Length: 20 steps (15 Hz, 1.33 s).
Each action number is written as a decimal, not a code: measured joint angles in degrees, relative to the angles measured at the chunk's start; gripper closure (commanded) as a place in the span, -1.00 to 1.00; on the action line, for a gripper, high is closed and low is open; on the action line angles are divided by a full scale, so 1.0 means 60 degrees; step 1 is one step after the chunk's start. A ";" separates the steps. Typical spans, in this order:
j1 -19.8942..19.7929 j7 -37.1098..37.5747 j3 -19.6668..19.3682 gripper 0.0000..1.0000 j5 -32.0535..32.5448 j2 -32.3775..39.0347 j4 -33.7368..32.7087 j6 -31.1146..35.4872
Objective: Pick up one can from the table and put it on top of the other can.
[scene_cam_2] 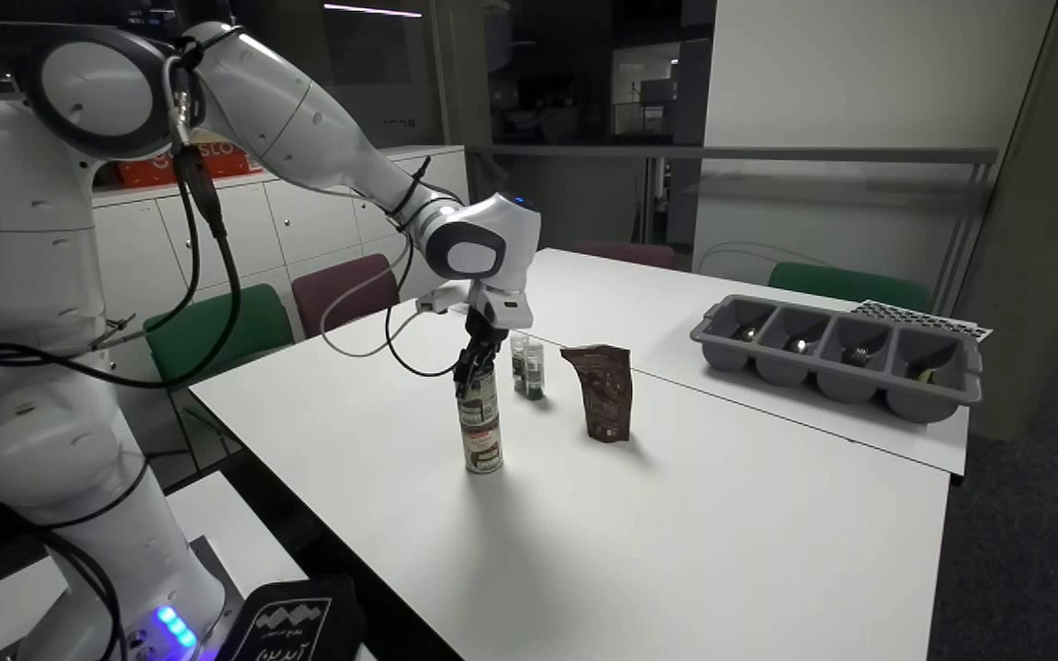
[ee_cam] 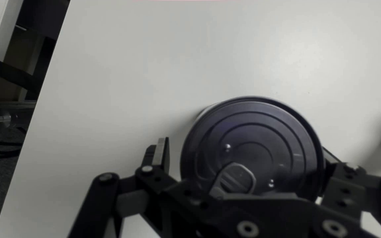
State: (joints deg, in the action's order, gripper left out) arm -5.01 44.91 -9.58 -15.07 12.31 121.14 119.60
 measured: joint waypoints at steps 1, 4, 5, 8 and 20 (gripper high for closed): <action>0.0022 0.0198 0.0000 -1.00 0.0060 -0.0192 0.0139 0.0076; 0.0136 0.0882 0.0004 -1.00 0.0397 -0.1057 0.0829 0.0444; 0.0173 0.1129 0.0012 -1.00 0.0560 -0.1432 0.1124 0.0549; 0.0199 0.1998 0.0159 -1.00 0.1110 -0.2760 0.2133 0.0787; -0.0304 0.2861 0.0773 -1.00 0.1467 -0.5545 0.3915 0.0495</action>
State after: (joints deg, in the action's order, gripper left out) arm -6.84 62.07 -4.94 -6.27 -20.96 144.63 122.57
